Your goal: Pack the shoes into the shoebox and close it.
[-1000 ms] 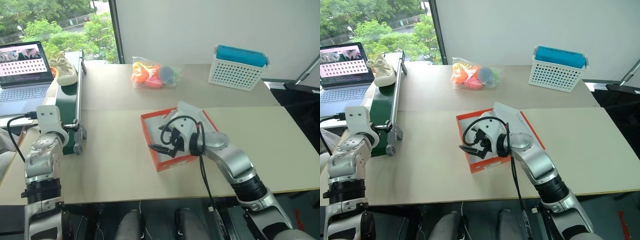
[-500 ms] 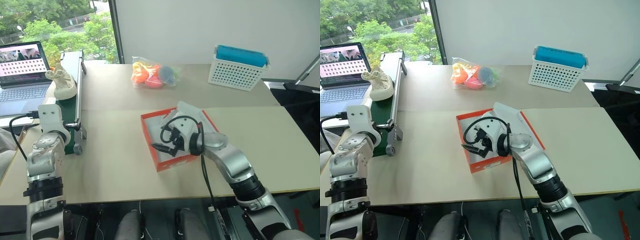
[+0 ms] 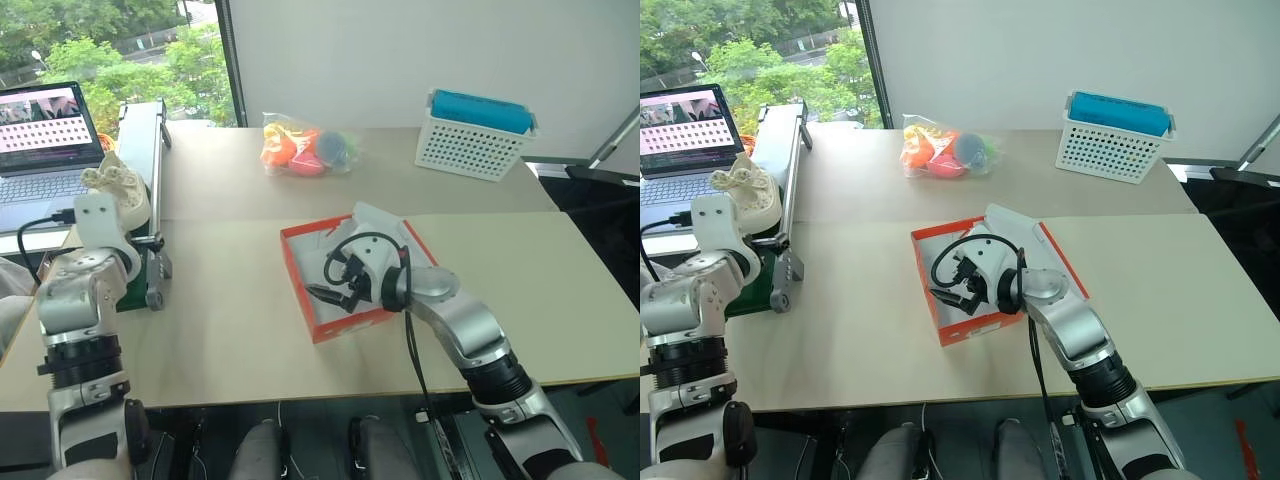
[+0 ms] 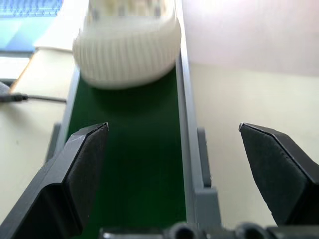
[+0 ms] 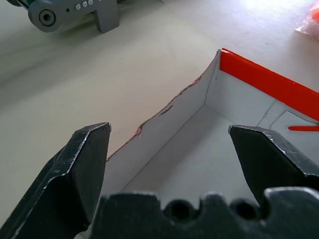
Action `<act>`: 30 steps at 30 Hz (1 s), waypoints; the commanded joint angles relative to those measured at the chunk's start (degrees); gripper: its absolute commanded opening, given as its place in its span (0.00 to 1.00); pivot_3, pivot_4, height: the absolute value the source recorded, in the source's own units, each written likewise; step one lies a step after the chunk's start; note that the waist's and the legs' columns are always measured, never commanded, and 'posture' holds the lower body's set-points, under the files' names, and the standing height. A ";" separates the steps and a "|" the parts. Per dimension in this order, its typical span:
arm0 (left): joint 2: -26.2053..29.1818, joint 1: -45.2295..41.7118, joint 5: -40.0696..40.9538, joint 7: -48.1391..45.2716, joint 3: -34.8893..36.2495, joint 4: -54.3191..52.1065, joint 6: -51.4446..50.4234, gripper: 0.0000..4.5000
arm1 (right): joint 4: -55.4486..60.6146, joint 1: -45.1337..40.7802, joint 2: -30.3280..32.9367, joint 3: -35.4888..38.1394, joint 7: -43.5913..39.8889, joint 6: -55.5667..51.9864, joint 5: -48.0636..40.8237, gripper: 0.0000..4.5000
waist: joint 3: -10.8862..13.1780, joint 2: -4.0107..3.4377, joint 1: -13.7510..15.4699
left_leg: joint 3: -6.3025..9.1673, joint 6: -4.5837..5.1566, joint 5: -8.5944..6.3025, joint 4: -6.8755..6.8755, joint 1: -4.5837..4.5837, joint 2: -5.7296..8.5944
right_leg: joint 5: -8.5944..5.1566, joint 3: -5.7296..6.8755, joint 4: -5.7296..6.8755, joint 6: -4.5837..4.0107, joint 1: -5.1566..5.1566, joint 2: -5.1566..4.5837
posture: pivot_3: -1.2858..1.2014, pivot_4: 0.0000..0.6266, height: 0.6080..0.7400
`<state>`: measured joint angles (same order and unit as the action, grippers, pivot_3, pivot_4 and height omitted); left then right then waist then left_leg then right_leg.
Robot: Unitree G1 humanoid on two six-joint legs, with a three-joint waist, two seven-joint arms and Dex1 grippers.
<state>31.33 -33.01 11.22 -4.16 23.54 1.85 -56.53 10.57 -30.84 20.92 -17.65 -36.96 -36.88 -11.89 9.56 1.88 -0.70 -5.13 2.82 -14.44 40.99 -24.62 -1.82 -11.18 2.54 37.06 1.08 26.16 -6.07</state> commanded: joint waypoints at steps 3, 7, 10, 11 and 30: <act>0.41 -1.00 -0.04 0.79 0.87 -1.80 0.00 1.00 | 1.35 -0.71 -0.73 1.14 0.23 1.09 0.08 1.00 | 0.00 0.00 -0.01 | -0.01 -0.01 0.00 -0.01 0.01 0.00 | 0.00 -0.02 0.00 0.00 0.00 0.00 | 0.52 0.24 0.69; -0.23 -0.11 0.09 0.83 0.73 -1.93 -0.02 1.00 | 1.33 -0.80 -1.09 1.19 0.45 1.05 0.26 1.00 | 0.00 0.00 0.01 | 0.00 -0.02 0.01 -0.01 0.00 0.00 | 0.00 -0.01 0.00 0.00 0.00 0.00 | 0.52 0.24 0.69; -0.86 0.44 0.07 0.92 0.44 -1.67 0.52 1.00 | 1.50 -0.70 -1.39 1.52 0.80 0.86 0.28 1.00 | 0.00 0.00 0.00 | 0.00 -0.02 0.01 -0.01 0.00 0.00 | 0.00 -0.01 0.00 0.00 0.00 0.00 | 0.52 0.24 0.69; -1.12 0.64 0.11 0.90 0.42 -1.26 0.71 1.00 | 1.59 -0.64 -1.47 1.60 0.97 0.76 0.29 1.00 | 0.00 0.00 0.00 | 0.00 -0.02 0.01 -0.01 0.00 0.00 | 0.00 -0.01 0.00 0.00 0.00 0.00 | 0.52 0.24 0.69; -6.36 2.12 1.22 2.18 1.73 0.30 -0.98 0.13 | 1.48 -0.86 -1.58 2.38 2.62 -0.10 0.57 1.00 | -0.02 -0.04 0.60 | -0.02 -0.05 0.03 -0.06 0.32 0.02 | -0.01 -0.07 0.05 -0.02 -0.21 -0.01 | 0.52 0.24 0.69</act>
<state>25.31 -30.91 11.74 -1.88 25.53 1.75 -56.82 10.57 -30.82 19.40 -16.78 -34.66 -37.05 -11.42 9.54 1.84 -0.10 -5.14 2.76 -14.41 40.93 -24.29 -1.81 -11.19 2.47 37.12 1.05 25.95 -6.08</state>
